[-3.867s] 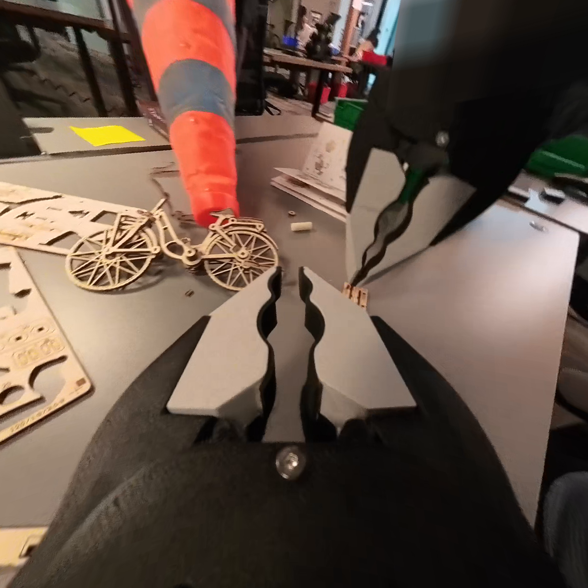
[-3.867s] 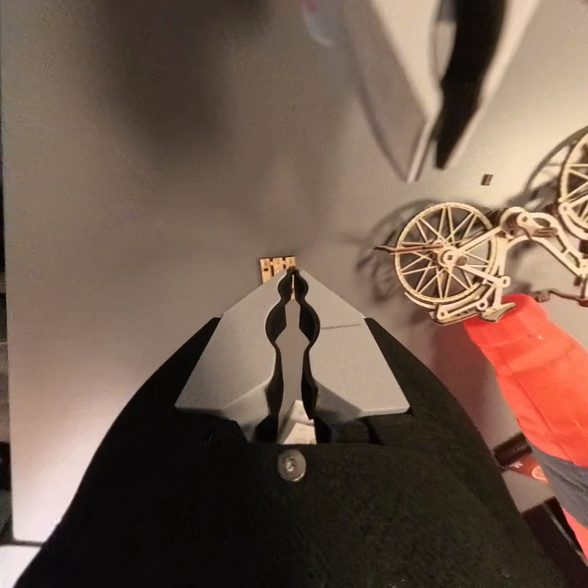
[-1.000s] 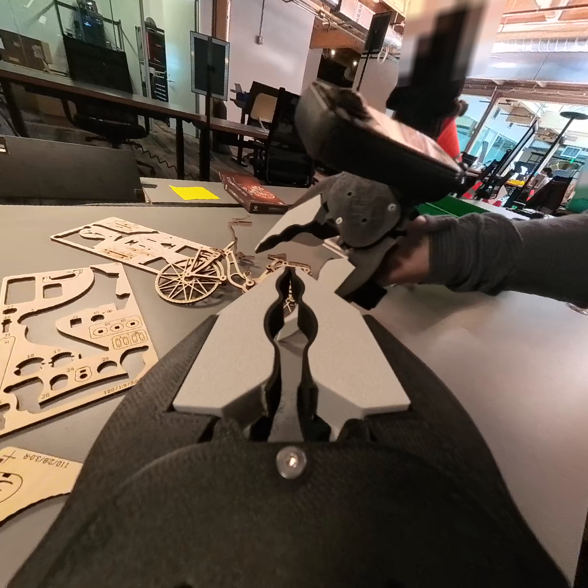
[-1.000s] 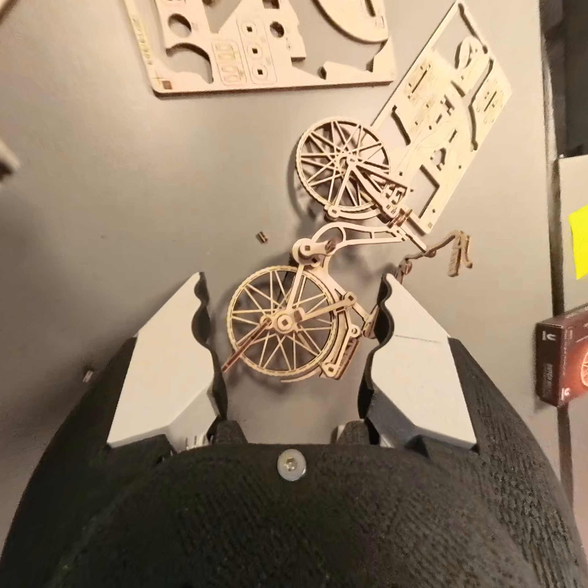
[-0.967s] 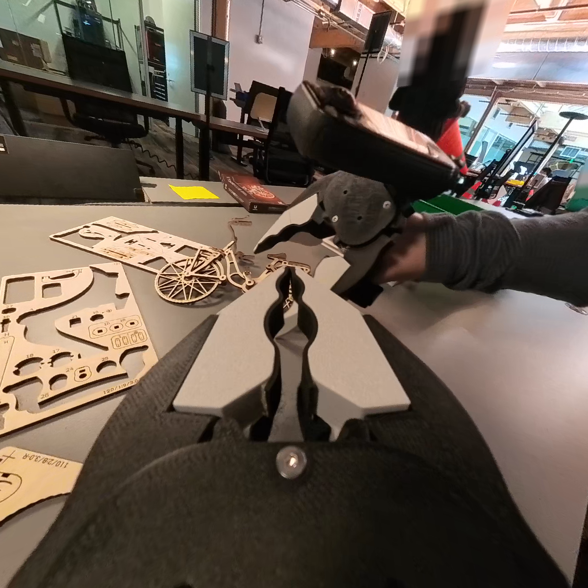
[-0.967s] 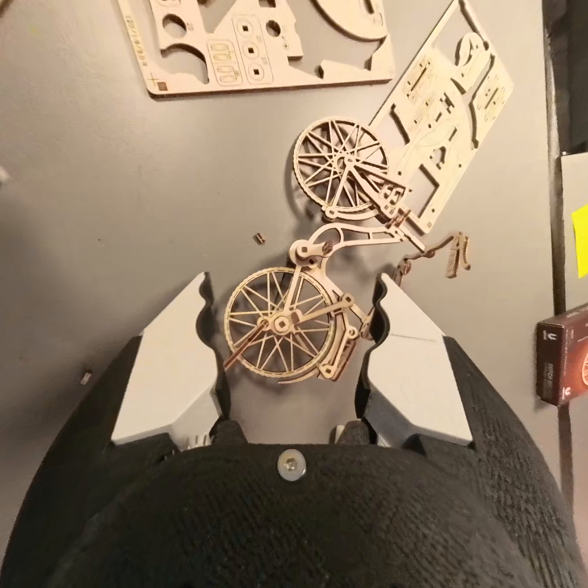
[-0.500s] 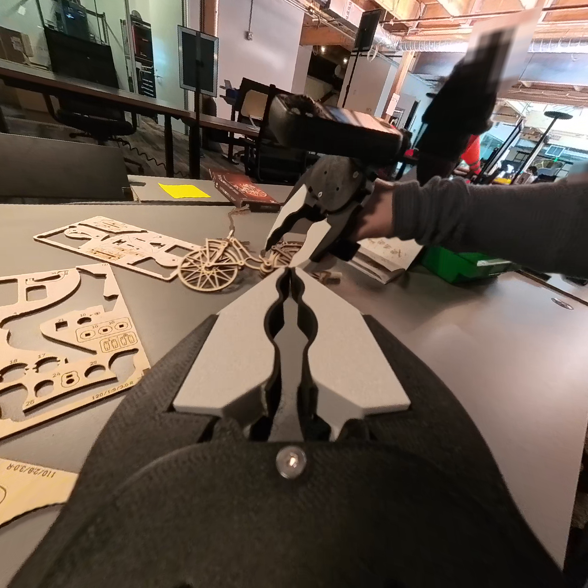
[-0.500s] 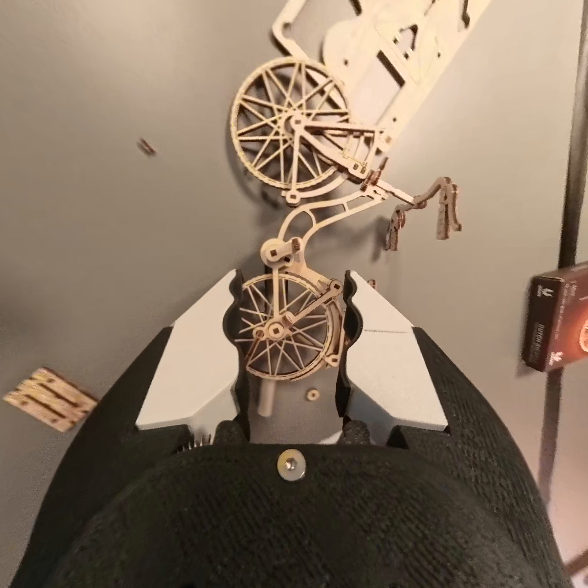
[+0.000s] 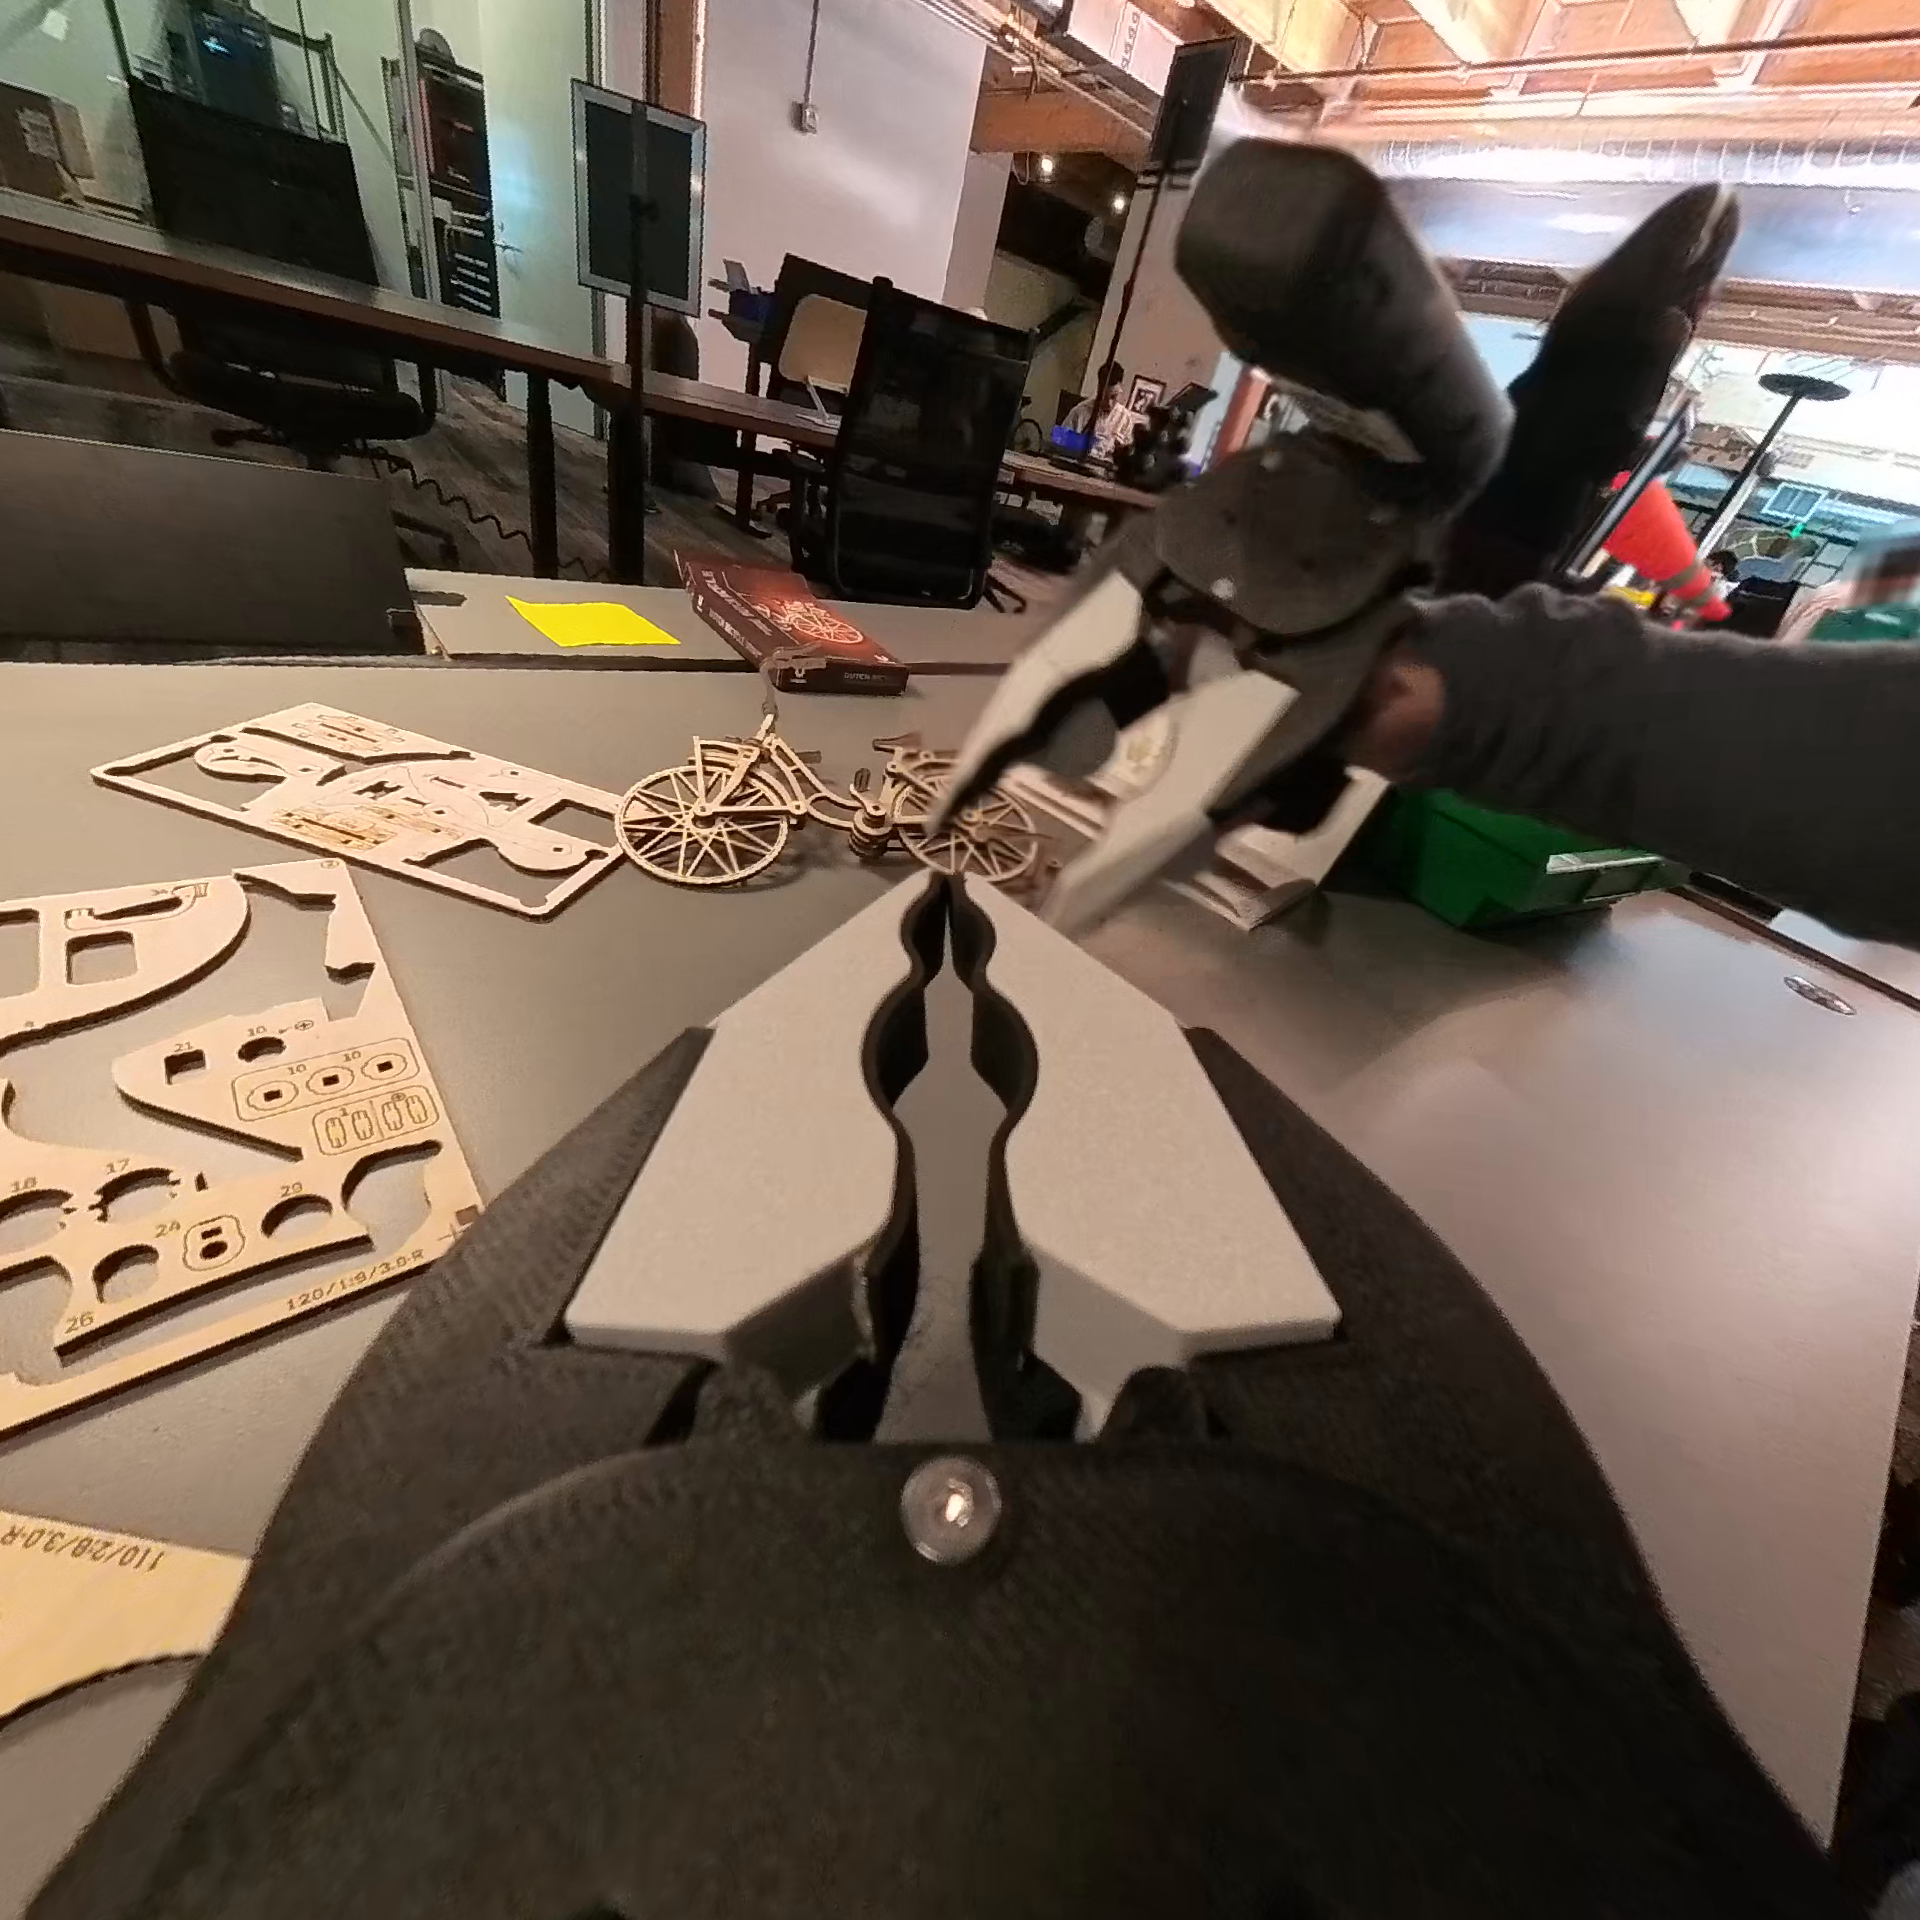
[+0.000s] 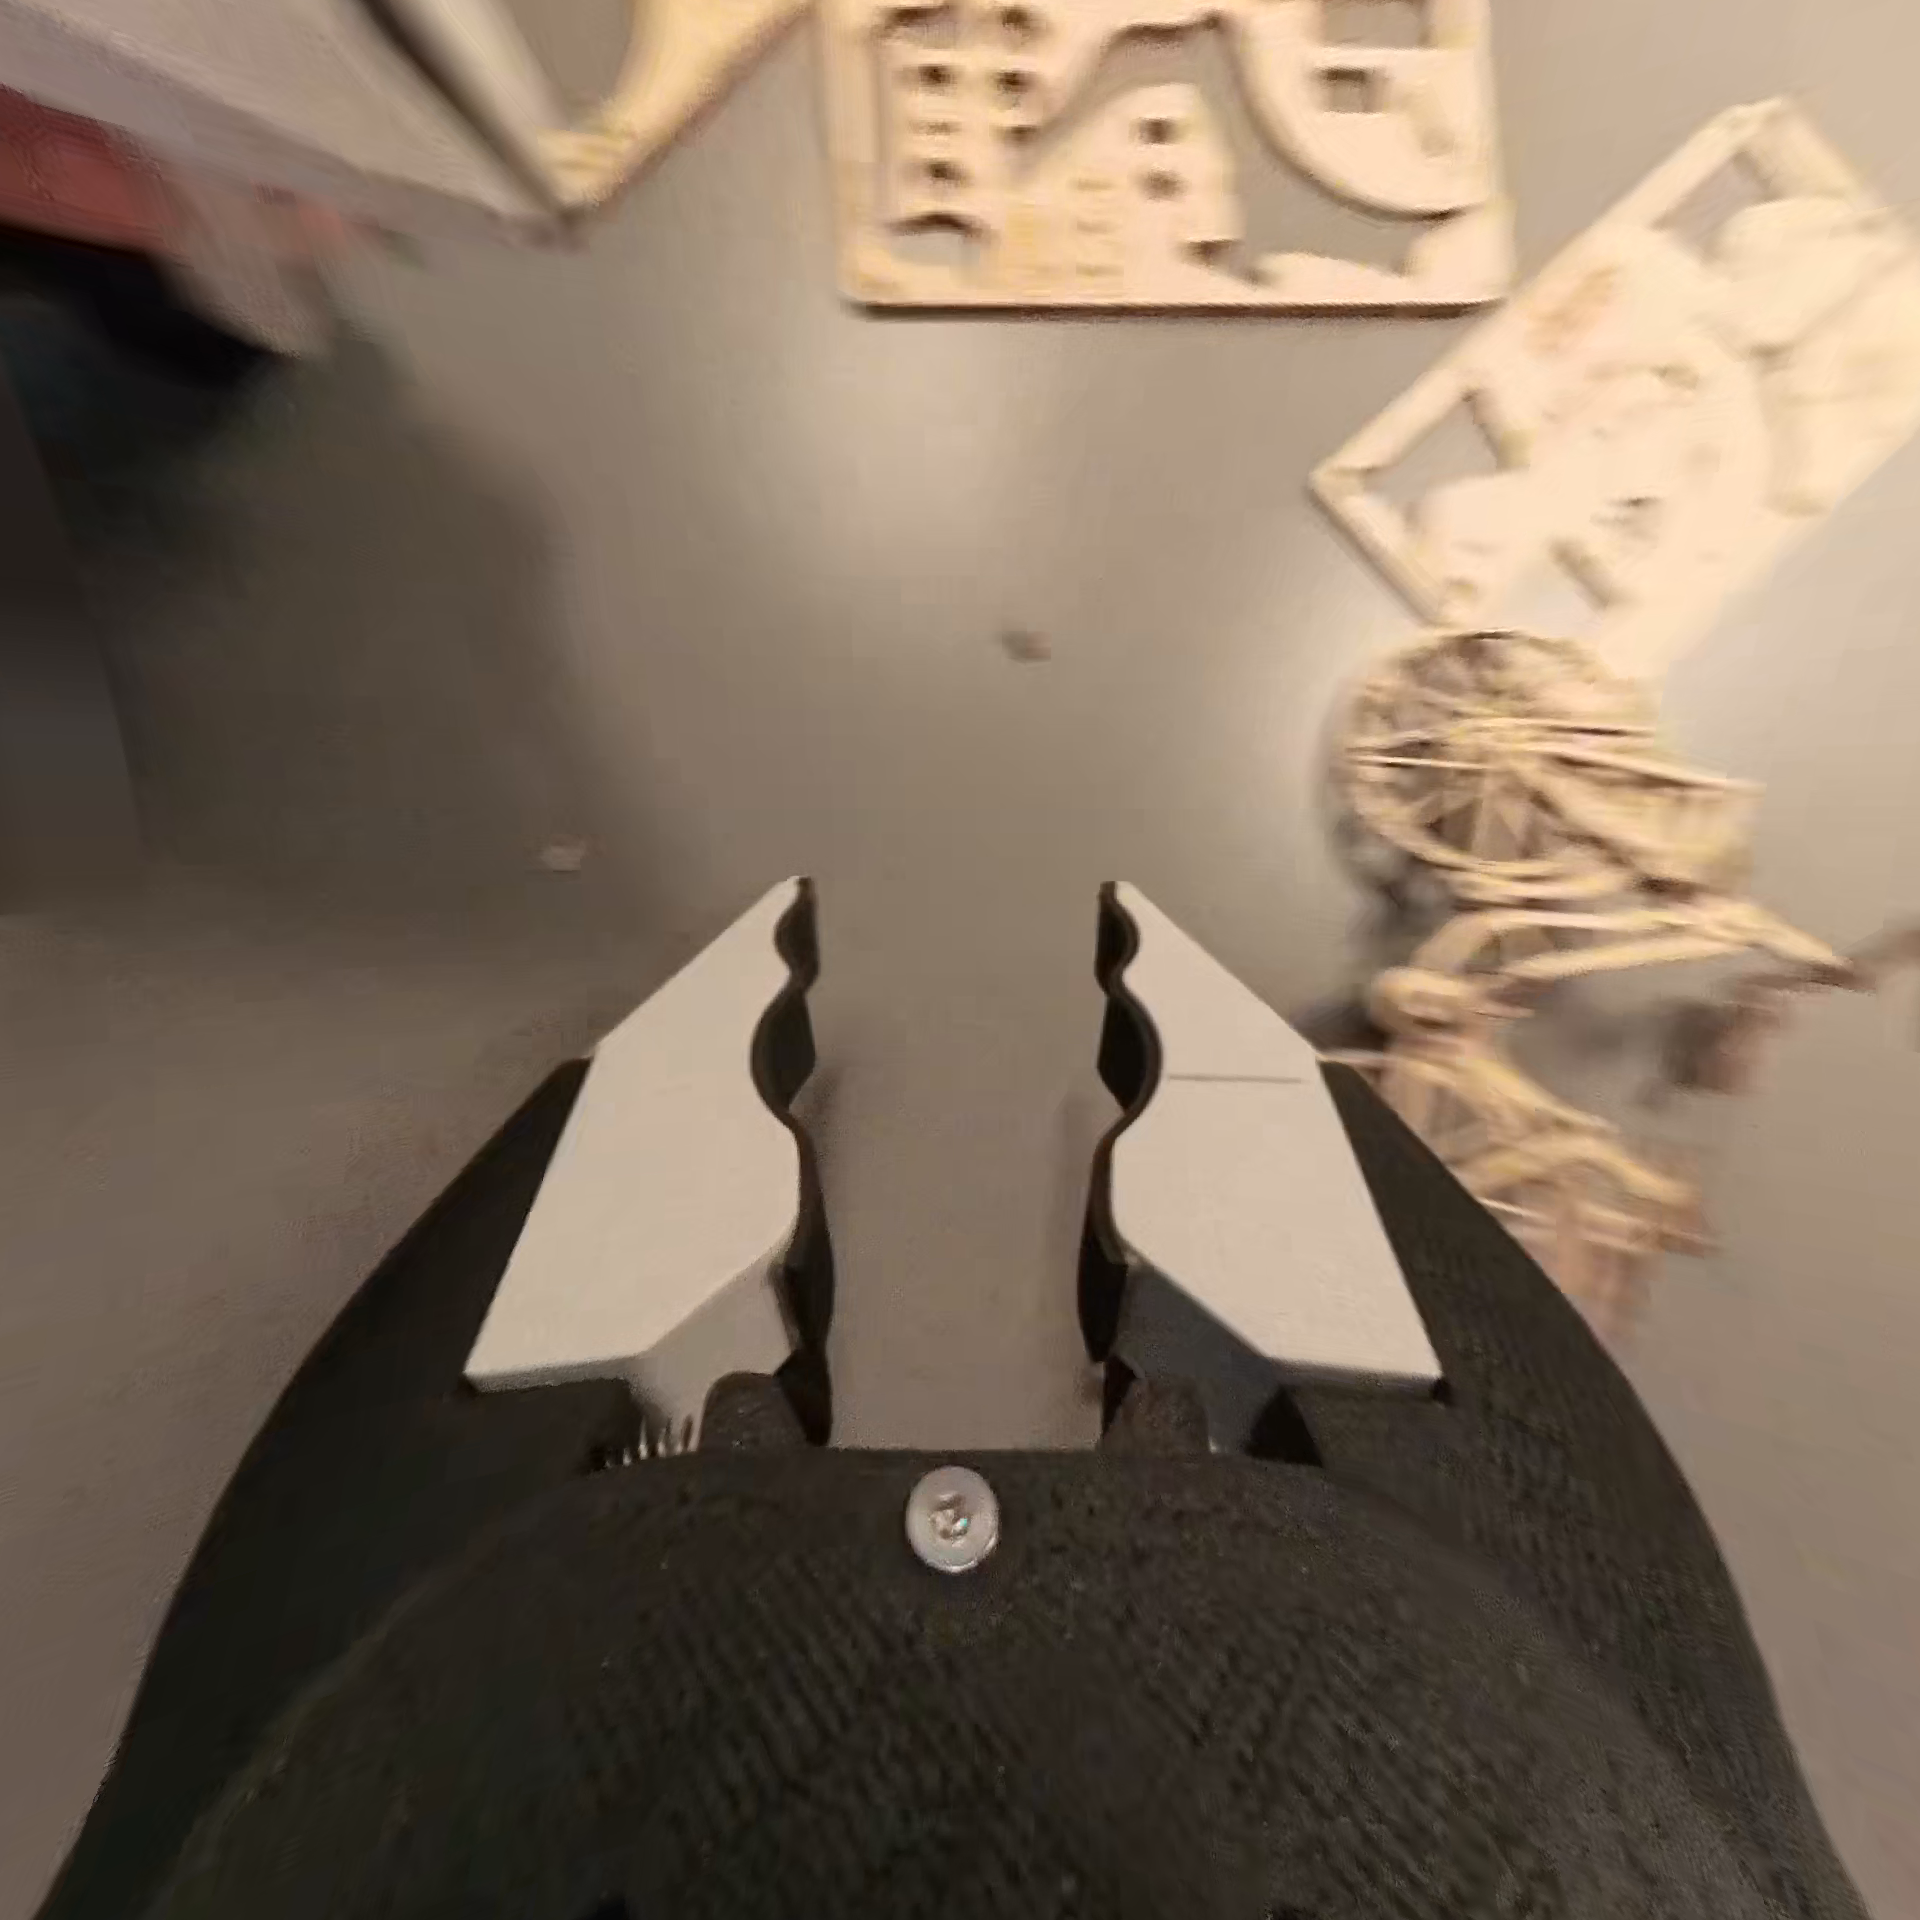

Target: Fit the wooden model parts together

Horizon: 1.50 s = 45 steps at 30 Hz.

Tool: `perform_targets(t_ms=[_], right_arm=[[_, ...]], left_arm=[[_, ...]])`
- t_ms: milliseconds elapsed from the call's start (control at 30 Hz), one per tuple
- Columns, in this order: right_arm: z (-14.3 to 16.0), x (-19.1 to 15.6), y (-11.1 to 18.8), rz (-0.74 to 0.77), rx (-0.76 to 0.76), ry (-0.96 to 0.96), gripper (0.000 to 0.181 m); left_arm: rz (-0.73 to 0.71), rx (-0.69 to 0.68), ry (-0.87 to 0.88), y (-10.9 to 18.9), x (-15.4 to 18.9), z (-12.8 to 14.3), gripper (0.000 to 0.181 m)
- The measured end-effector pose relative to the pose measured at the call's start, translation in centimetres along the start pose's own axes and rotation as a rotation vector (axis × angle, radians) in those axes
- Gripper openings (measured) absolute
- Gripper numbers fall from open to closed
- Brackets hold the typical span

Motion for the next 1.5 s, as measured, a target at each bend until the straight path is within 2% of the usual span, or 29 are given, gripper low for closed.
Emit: perform_targets(t_ms=[67, 100, 233, 333, 633, 1300, 1500], right_arm=[[0.0, -3.7, -1.9, -0.133, 0.001, -0.052, 0.04], [0.0, -5.1, -2.6, -0.154, -0.004, -0.059, 0.035], [0.3, -8.1, -4.1, -0.096, 0.011, -0.064, 0.016], [0.8, -8.9, -4.7, -0.097, 0.021, -0.117, 0.011], [0.8, -9.0, -5.9, -0.063, 0.008, -0.145, 0.0], [0.3, -8.0, -6.3, 0.028, 0.063, -0.227, 0.004], [0.4, -8.0, -6.2, 0.047, 0.034, -0.174, 0.0]], left_arm=[[0.0, -0.001, -0.006, 0.0, 0.1, 0.0, 0.0], [0.0, 0.0, -0.007, 0.0, 0.1, 0.0, 0.0], [0.003, 0.0, -0.002, 0.0, 0.1, 0.0, 0.0], [0.005, -0.002, -0.004, 0.0, 0.1, 0.0, 0.0], [0.009, -0.003, -0.006, 0.0, 0.2, 0.1, 0.0], [0.011, -0.012, -0.013, -0.1, 0.2, 0.2, 0.0], [0.015, -0.013, -0.01, -0.1, 0.2, 0.2, 0.0]])
Point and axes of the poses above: each gripper's, where its closed fingertips meet, y back along the fingers, z out of its underside, x = y × z across the jaws, the point moved 6 cm from there along y, back along the fingers, and after that the axes turned 15 degrees about -z, right-handed, at the moved point
